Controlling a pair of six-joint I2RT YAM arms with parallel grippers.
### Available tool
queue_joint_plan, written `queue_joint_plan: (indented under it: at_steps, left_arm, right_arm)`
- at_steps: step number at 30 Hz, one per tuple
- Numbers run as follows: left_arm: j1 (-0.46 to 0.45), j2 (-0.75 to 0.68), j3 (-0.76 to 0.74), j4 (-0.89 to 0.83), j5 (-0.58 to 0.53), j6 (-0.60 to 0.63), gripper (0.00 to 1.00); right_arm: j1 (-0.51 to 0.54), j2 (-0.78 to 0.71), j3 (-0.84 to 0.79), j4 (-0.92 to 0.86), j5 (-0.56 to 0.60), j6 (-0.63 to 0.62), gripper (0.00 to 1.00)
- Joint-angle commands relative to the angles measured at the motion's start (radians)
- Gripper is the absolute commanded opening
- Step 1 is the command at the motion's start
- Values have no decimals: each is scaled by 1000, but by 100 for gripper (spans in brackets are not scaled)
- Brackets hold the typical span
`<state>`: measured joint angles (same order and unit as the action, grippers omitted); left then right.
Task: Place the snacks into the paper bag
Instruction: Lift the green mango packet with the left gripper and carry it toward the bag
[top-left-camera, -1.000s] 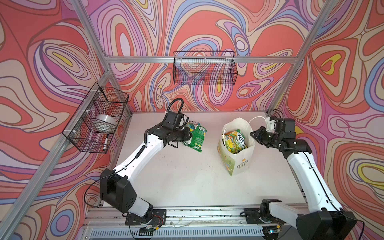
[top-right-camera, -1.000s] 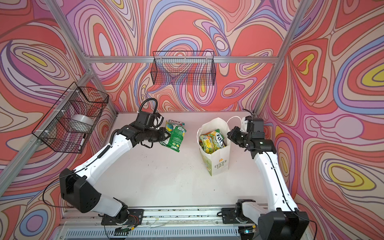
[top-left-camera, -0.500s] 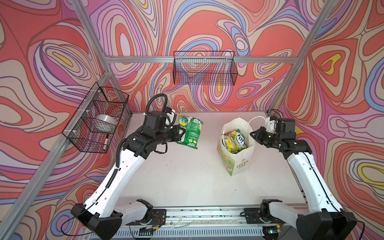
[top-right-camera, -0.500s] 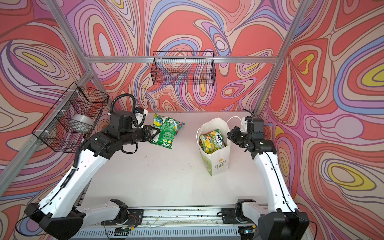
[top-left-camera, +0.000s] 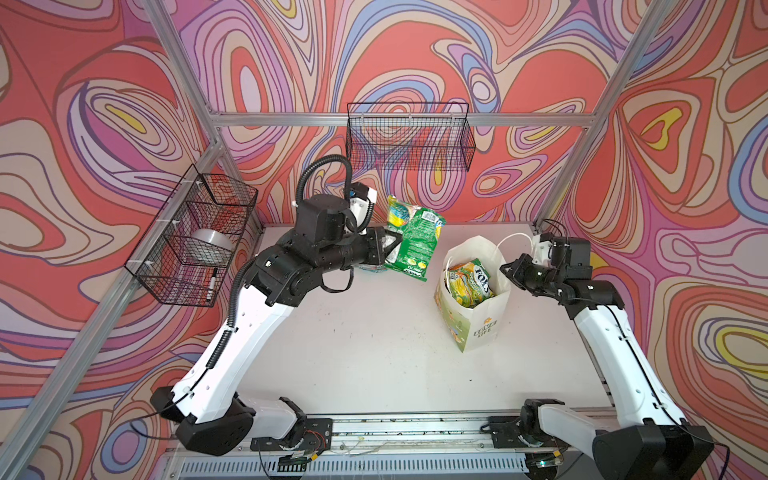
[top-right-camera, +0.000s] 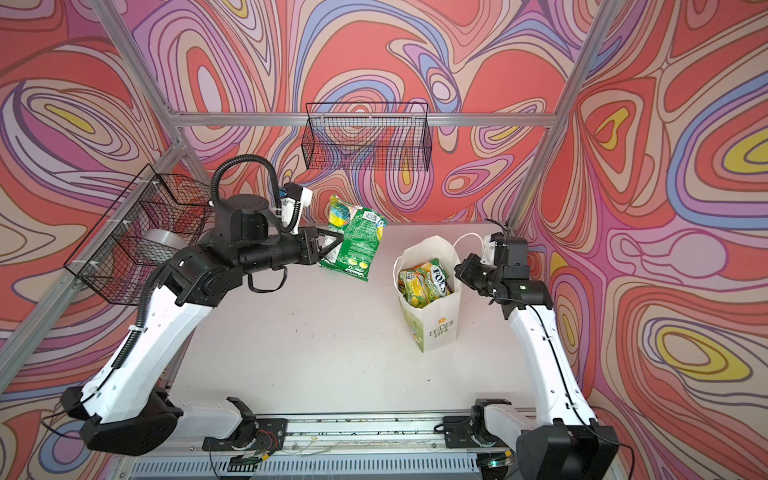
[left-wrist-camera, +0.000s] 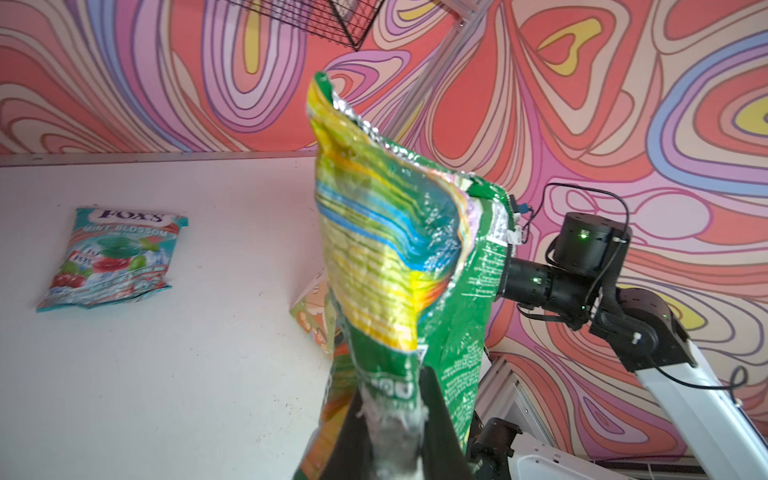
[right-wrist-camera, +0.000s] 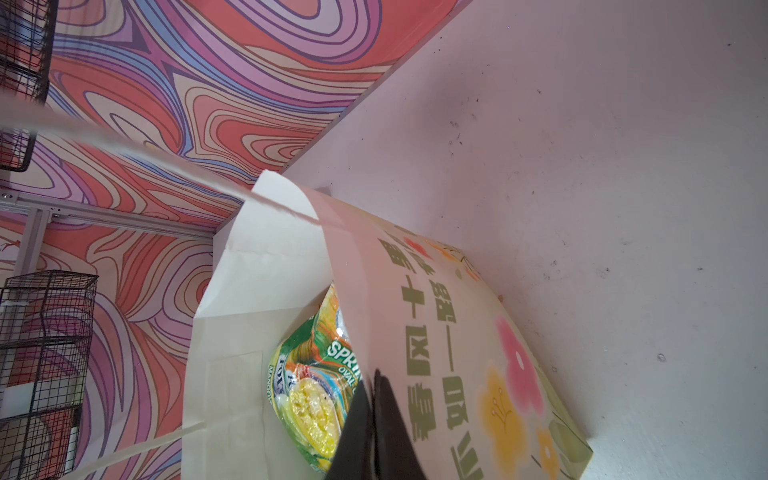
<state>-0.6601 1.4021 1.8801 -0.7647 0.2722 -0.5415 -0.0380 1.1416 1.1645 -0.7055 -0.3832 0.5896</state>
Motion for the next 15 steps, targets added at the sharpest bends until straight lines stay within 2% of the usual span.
queue_joint_plan:
  at_steps: [1,6,15]
  left_arm:
    - [-42,77,102,37,12,24,2]
    - [-115,220,280,16,15,45,2]
    - [-248,570,701,-77,-27,147,3]
  right_arm:
    - [0,-20,4,32,-27,-5,0]
    - [0,-17,15,19,-33,-19,0]
    - [-1,-13,2,37,-43,-13,0]
